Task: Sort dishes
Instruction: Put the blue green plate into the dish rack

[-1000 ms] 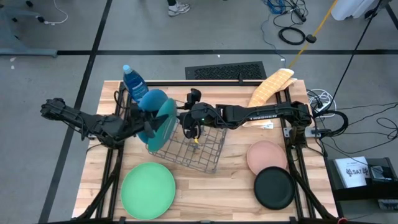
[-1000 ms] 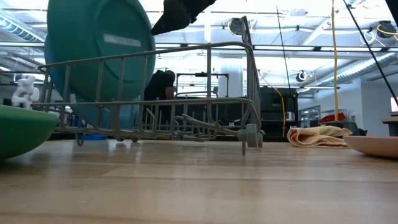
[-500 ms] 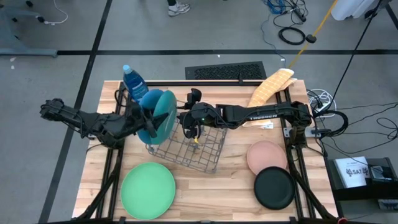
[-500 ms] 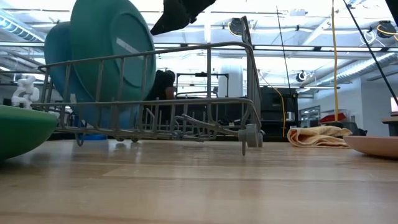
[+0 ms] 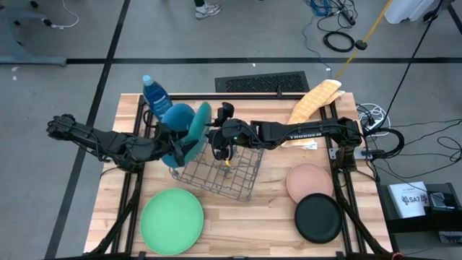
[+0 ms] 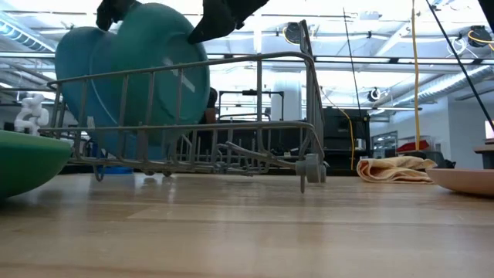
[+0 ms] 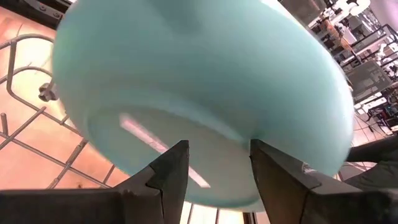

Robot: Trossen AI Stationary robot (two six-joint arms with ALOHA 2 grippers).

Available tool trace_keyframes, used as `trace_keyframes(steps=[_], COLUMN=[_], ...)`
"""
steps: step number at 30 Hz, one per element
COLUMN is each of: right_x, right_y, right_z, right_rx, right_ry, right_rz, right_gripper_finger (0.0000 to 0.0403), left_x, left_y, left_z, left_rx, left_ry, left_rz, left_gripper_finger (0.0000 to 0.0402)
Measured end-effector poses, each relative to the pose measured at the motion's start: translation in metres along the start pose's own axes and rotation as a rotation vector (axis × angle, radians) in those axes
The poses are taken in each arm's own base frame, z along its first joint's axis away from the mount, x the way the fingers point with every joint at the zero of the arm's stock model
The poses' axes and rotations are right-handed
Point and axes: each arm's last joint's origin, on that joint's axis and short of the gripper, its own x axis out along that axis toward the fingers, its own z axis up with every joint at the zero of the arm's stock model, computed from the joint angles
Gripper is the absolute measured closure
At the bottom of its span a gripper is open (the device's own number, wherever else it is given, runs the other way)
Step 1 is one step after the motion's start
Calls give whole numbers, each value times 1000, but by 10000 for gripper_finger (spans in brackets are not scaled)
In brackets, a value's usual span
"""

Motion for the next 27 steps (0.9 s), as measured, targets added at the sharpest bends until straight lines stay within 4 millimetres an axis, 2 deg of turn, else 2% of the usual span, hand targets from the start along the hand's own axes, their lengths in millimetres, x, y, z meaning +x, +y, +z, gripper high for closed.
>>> trace_keyframes(steps=[4,17,27], right_x=[0,0,6], right_y=[0,-1,-17], right_z=[0,3,0], right_rx=[0,8,39], right_ry=[-1,-42,-98], right_rz=[2,20,15], right_gripper_finger=[236,236,236], left_x=[-2,-18,-39], left_y=[0,-10,-22], left_z=[4,40,78], left_rx=[-24,-38,-6], left_ry=[-27,-109,-210], left_rz=[-20,-86,-210], left_gripper_finger=[134,134,134])
